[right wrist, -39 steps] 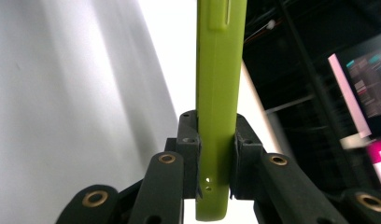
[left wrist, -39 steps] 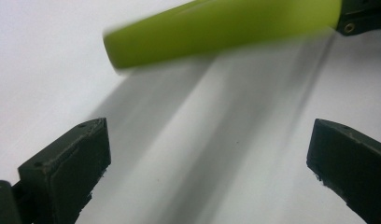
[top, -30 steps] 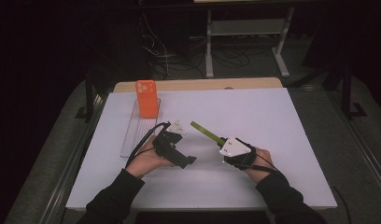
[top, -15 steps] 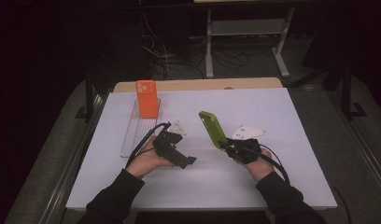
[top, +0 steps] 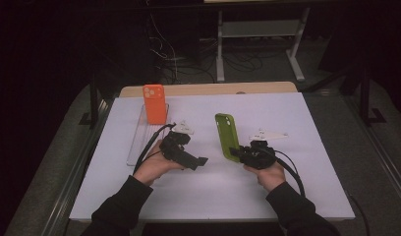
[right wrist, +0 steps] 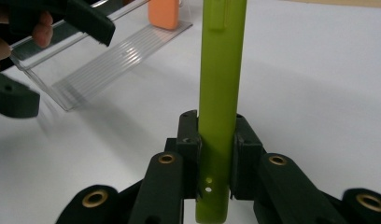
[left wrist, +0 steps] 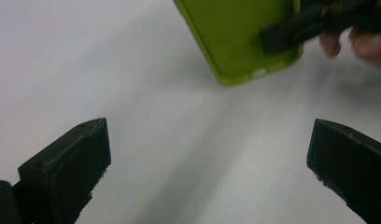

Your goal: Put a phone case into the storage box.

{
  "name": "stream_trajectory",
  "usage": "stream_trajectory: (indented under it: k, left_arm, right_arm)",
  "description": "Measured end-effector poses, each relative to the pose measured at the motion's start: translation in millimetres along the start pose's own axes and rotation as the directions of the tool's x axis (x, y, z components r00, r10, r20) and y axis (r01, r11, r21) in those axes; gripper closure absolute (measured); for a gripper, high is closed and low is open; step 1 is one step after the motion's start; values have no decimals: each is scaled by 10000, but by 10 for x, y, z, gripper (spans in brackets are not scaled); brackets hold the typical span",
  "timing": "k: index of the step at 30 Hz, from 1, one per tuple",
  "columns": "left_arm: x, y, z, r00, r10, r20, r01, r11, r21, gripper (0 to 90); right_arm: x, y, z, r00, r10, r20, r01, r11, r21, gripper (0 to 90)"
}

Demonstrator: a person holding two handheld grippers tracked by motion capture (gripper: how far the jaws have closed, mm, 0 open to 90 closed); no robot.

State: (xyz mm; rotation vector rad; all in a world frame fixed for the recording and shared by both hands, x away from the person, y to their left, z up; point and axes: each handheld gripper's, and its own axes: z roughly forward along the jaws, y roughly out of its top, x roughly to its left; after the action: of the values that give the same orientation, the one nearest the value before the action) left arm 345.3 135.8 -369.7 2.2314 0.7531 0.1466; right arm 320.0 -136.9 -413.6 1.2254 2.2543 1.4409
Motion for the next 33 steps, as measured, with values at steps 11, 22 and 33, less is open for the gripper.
stream_trajectory:
  k: [11, 22, 33]
  left_arm:
    - [65, 235, -27, 9990, -378, 259, 384, 9990, -244, 0]
    - [93, 429, 30, 9980, -475, 415, 497, 9972, -552, 0]
    - [85, 531, 106, 9933, -902, 722, 973, 9901, -1014, 0]
  right_arm:
    - [105, -1, 39, 9999, -163, -25, 163, 9998, -125, 759]
    - [274, 5, 79, 9995, -237, -197, 228, 9986, -469, 760]
    - [361, 8, 107, 9991, -357, -220, 342, 9973, -643, 760]
